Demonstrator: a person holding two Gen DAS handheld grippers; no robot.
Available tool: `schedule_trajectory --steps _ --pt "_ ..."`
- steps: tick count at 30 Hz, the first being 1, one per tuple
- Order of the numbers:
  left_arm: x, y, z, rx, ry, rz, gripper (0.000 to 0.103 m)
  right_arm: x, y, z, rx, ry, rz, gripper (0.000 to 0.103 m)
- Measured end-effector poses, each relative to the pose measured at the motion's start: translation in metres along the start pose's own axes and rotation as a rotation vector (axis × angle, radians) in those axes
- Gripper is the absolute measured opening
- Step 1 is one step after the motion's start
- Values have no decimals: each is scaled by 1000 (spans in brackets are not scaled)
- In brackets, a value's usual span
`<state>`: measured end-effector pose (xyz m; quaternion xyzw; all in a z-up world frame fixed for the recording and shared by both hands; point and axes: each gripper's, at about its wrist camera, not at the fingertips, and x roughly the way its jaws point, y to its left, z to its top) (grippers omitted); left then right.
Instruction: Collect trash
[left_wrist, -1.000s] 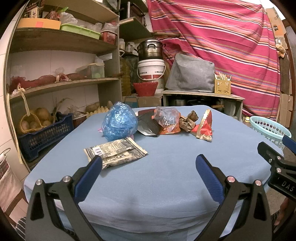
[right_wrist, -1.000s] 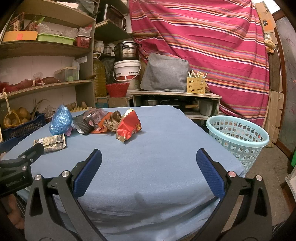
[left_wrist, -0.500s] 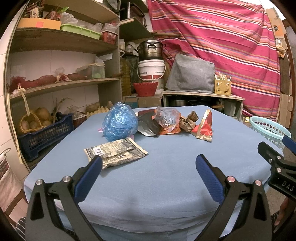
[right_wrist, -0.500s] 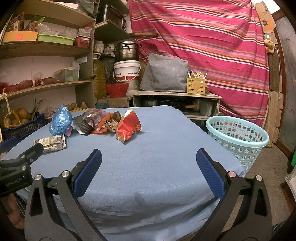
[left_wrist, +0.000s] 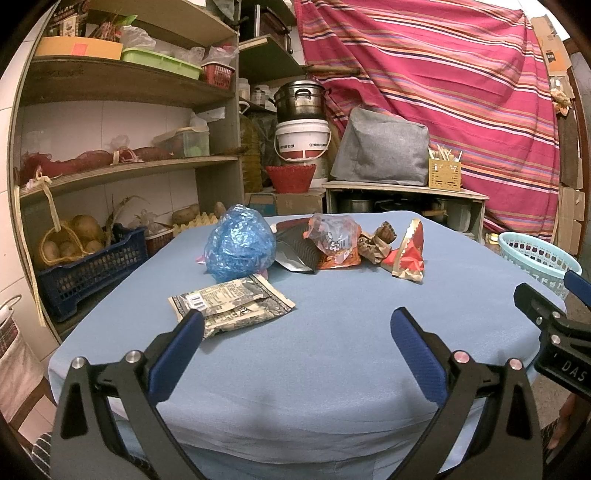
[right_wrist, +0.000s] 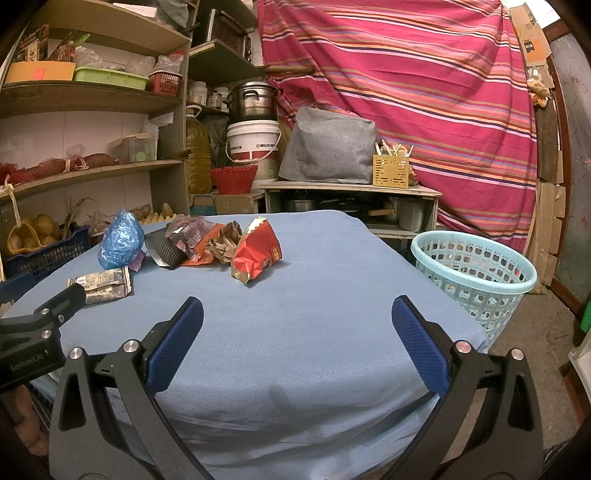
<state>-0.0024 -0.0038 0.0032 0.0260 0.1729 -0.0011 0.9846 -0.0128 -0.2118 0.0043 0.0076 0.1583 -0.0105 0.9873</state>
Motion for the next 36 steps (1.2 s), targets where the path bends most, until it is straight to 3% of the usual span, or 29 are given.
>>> schedule_trajectory --steps 36 --pt "-3 4 2 9 -9 4 99 5 -4 -3 2 13 -6 99"
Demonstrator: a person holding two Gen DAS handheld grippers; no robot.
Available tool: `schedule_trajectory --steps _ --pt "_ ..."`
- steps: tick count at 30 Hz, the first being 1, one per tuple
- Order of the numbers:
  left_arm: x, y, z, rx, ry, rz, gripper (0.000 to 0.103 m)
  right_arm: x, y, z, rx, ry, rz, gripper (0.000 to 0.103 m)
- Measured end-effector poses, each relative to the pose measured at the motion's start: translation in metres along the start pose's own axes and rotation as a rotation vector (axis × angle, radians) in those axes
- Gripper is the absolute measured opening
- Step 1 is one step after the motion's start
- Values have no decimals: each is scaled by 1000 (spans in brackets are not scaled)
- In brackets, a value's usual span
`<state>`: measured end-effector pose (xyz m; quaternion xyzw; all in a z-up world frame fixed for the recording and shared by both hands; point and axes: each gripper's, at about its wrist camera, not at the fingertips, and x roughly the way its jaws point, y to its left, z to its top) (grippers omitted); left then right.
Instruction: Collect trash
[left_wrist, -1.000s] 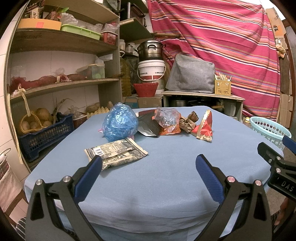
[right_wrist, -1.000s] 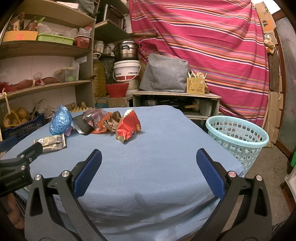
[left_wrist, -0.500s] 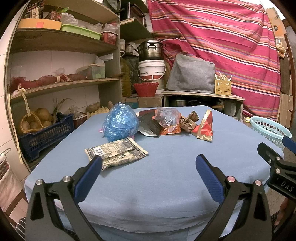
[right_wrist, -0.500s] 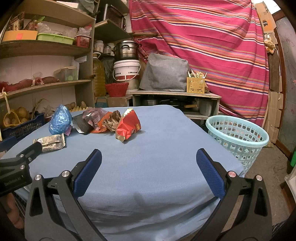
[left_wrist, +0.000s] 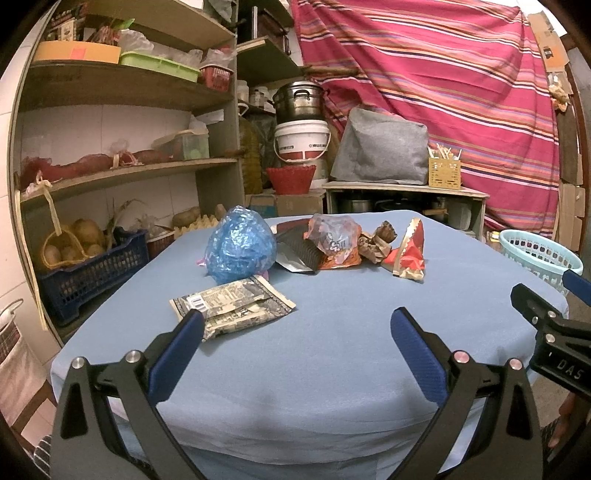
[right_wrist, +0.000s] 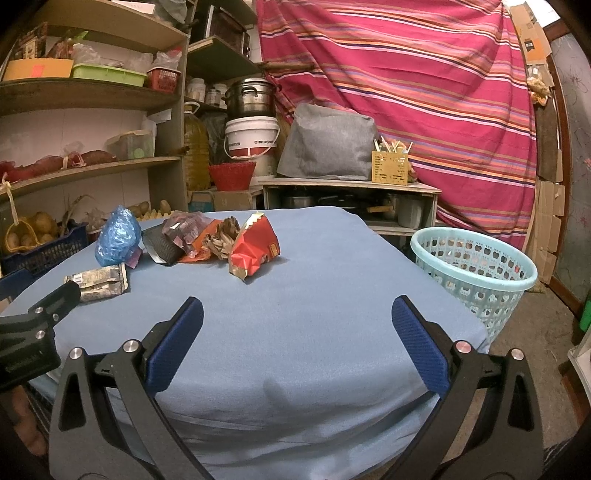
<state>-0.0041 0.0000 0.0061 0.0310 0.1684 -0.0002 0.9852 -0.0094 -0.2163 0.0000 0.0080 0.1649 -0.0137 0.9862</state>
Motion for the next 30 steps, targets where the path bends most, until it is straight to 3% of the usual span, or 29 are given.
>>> schedule_trajectory --steps 15,22,30 --pt "31 16 6 -37 100 2 99 12 6 6 1 1 -18 99" --pt "58 35 13 -89 182 31 99 31 0 10 35 57 -4 99" --pt "88 49 40 -73 189 52 99 53 2 37 13 81 6 99"
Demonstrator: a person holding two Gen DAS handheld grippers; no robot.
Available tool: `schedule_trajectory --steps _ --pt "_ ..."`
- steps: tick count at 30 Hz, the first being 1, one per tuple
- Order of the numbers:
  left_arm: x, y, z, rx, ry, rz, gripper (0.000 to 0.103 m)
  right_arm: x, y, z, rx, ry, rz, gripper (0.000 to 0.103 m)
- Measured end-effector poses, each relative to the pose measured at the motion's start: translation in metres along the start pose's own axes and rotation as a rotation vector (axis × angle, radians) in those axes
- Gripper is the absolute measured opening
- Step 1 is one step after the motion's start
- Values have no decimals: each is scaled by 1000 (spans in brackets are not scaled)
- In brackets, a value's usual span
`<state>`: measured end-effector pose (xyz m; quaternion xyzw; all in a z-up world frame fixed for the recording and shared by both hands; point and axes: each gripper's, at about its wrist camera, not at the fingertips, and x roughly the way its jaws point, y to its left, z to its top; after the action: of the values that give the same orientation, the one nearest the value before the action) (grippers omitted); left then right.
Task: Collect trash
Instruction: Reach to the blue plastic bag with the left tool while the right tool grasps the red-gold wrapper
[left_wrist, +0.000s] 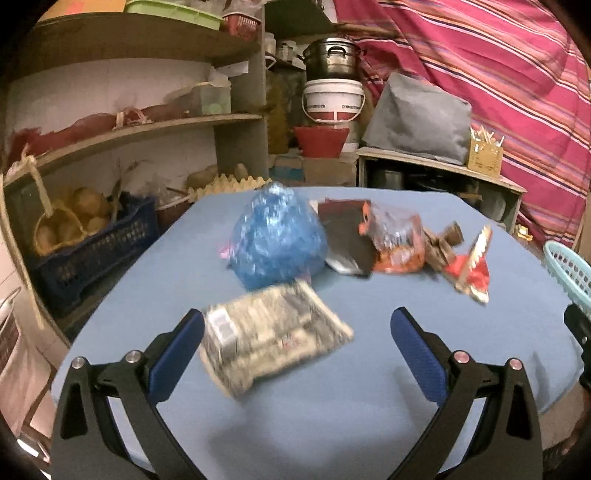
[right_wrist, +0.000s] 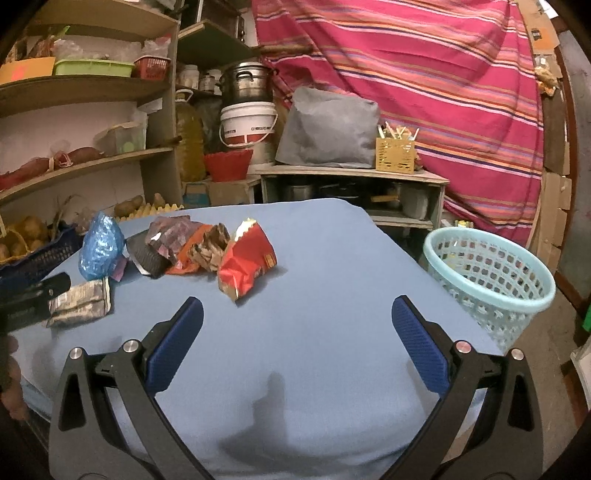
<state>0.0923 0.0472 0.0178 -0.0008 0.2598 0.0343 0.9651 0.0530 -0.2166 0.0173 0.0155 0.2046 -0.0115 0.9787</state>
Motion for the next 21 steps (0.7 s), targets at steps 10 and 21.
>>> schedule_trajectory --steps 10,21 --pt "47 15 56 13 -10 46 99 60 8 47 -49 97 38 99" --pt "96 33 56 -9 96 50 99 126 34 57 -151 193 70 99"
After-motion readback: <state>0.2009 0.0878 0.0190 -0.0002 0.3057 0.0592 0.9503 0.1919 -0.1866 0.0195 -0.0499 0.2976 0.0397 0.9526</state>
